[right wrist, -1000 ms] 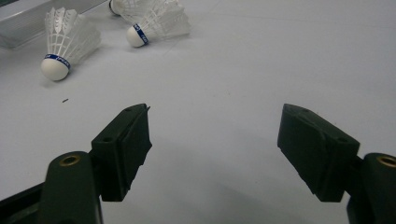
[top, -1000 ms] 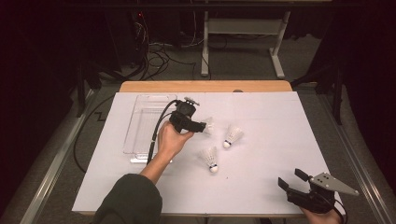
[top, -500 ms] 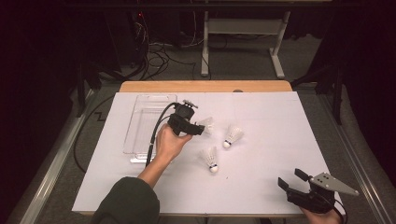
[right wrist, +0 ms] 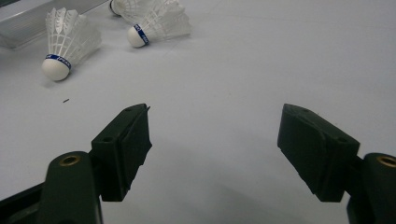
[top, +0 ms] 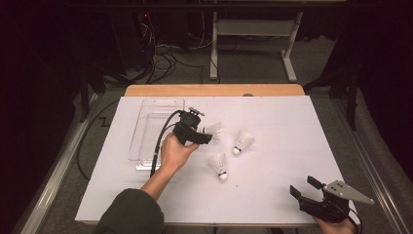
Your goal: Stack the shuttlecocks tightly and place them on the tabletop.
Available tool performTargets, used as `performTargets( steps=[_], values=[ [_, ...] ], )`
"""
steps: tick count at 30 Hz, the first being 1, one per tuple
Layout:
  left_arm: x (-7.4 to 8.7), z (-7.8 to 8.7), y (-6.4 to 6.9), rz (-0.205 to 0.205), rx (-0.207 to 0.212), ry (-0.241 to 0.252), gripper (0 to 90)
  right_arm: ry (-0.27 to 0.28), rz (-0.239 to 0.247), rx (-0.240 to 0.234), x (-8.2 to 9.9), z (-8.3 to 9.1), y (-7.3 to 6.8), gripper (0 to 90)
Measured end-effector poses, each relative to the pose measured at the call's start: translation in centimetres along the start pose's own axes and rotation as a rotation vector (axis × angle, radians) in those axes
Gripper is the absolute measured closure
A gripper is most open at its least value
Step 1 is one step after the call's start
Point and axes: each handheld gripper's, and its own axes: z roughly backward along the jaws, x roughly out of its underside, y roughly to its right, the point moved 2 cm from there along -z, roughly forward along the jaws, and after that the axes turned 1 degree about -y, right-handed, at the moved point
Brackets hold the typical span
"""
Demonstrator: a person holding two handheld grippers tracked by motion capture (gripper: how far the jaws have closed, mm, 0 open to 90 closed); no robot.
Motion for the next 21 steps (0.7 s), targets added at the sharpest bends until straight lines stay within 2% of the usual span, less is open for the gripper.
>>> performTargets(
  steps=[21],
  values=[
    [1.6,1.0,1.0,-0.035,0.021,0.010,34.2,0.000,0.002,0.000,0.0,0.0,0.0,26.3]
  ],
)
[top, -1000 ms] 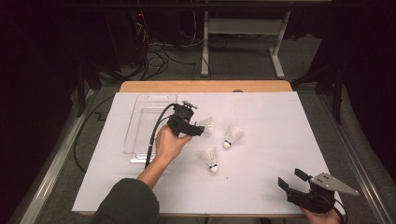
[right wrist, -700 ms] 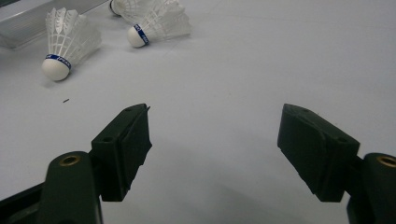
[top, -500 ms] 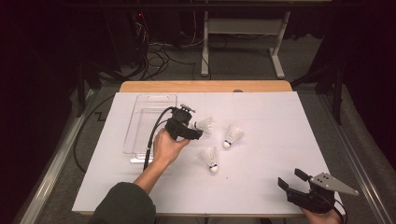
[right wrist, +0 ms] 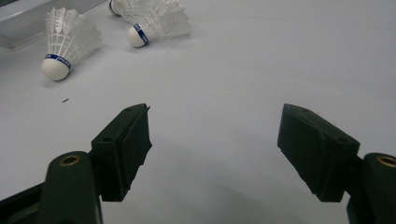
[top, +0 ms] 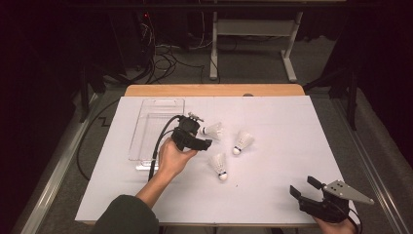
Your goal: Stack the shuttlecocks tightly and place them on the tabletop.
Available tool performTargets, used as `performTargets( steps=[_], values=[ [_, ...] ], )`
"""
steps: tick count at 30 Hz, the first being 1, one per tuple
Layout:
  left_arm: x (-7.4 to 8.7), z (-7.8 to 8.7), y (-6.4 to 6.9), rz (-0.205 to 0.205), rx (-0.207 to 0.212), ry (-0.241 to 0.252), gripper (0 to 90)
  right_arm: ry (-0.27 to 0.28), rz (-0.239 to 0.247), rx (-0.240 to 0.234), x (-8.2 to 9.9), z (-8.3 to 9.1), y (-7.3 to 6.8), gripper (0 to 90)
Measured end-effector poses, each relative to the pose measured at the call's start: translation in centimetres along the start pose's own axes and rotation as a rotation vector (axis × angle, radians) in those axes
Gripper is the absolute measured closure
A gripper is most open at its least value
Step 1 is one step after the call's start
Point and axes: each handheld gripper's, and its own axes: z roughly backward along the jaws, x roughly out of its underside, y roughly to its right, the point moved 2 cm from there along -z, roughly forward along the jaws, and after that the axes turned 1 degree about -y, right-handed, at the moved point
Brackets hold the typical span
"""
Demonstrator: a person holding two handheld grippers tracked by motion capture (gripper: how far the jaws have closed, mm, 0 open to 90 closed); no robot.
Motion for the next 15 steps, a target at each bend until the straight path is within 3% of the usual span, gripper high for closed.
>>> performTargets(
  steps=[15],
  values=[
    [1.02,0.57,0.37,-0.009,0.015,0.003,34.0,-0.001,-0.003,-0.001,0.00,0.00,0.01,26.3]
  ],
)
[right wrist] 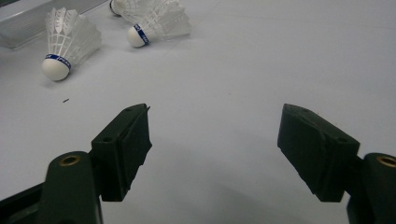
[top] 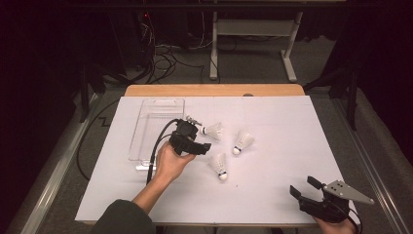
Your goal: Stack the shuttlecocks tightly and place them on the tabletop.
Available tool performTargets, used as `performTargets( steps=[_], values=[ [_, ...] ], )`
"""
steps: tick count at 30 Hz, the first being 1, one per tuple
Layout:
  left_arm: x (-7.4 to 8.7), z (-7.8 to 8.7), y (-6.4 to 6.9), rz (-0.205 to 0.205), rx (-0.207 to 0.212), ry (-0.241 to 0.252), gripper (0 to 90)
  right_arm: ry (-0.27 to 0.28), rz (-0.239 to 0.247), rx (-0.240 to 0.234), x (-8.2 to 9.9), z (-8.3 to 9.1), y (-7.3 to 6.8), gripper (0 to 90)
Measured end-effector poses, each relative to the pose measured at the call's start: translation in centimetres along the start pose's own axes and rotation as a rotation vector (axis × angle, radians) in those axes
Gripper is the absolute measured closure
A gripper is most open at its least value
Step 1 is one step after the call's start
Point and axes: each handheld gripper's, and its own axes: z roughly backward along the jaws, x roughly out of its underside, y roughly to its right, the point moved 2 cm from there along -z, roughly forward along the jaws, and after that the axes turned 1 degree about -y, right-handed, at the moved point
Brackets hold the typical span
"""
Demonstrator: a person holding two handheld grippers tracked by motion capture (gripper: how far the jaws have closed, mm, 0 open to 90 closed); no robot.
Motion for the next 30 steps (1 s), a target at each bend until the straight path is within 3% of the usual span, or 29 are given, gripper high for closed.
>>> performTargets(
  steps=[30],
  values=[
    [2.4,0.7,0.8,-0.019,0.031,-0.005,34.1,-0.001,-0.001,0.000,0.0,0.0,0.0,26.2]
  ],
)
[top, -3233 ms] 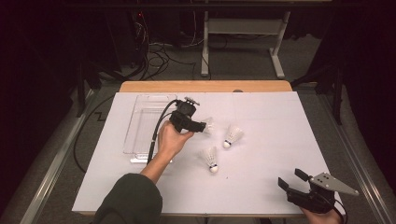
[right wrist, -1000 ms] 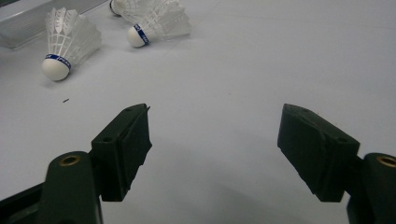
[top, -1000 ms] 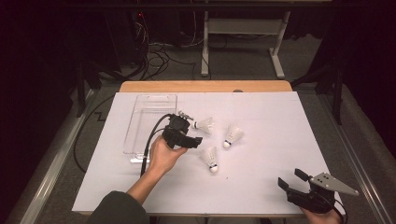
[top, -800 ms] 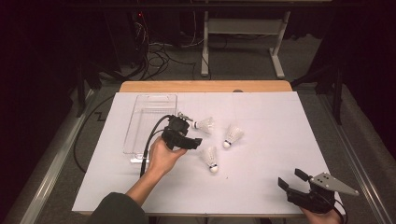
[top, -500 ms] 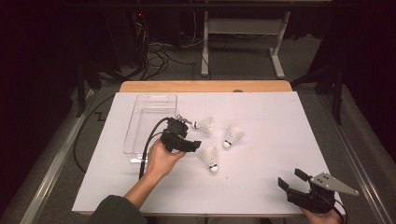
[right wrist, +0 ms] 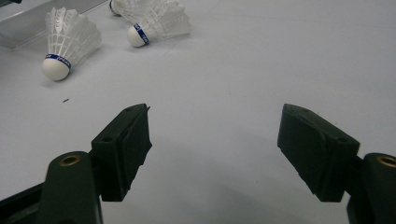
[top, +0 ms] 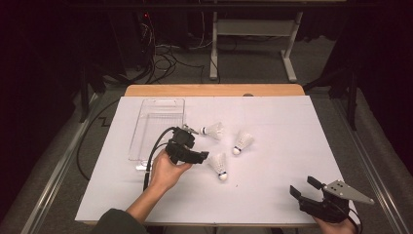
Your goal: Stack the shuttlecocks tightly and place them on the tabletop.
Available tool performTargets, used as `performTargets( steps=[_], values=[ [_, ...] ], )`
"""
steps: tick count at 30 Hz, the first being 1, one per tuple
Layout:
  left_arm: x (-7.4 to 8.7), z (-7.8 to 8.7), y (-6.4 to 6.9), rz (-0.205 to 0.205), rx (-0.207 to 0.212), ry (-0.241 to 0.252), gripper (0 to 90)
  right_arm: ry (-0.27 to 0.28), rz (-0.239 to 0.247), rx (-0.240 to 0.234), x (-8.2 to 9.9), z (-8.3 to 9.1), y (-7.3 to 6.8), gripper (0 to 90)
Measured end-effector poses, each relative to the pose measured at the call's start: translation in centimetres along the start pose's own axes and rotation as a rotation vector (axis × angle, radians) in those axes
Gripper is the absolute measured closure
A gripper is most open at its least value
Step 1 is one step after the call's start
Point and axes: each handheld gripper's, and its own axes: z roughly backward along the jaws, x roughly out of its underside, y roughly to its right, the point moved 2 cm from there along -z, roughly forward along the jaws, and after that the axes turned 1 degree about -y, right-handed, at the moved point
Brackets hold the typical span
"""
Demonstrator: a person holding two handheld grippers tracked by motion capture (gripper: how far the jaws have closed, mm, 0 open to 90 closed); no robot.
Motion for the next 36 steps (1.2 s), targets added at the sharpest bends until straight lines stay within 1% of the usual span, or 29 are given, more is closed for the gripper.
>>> performTargets(
  steps=[7,14,24,28,30,31,33,34,36],
  values=[
    [0.5,0.0,0.4,-0.010,0.012,-0.004,34.1,0.000,-0.001,0.001,0.0,0.0,0.0,26.3],
    [0.8,0.1,0.5,-0.004,0.025,-0.003,34.1,0.000,0.000,-0.001,0.0,0.0,0.0,26.3],
    [1.6,0.3,0.9,-0.013,0.038,0.002,34.0,0.000,0.001,0.000,0.0,0.0,0.0,26.3],
    [1.9,0.3,1.1,-0.019,0.039,-0.001,34.0,0.000,0.001,0.000,0.0,0.0,0.0,26.3],
    [2.1,0.3,1.1,-0.020,0.032,-0.001,34.0,0.000,0.003,-0.001,0.0,0.0,0.0,26.3],
    [2.2,0.3,1.1,-0.016,0.039,-0.001,34.0,0.000,0.003,-0.001,0.0,0.0,0.0,26.3],
    [2.3,0.3,1.1,-0.019,0.034,-0.001,34.0,0.000,0.002,-0.001,0.0,0.0,0.0,26.3],
    [2.4,0.2,1.1,-0.017,0.041,-0.002,34.0,0.000,0.002,0.000,0.0,0.0,0.0,26.3],
    [2.5,0.3,1.2,-0.021,0.037,-0.002,34.0,0.000,0.003,-0.001,0.0,0.0,0.0,26.3]
  ],
)
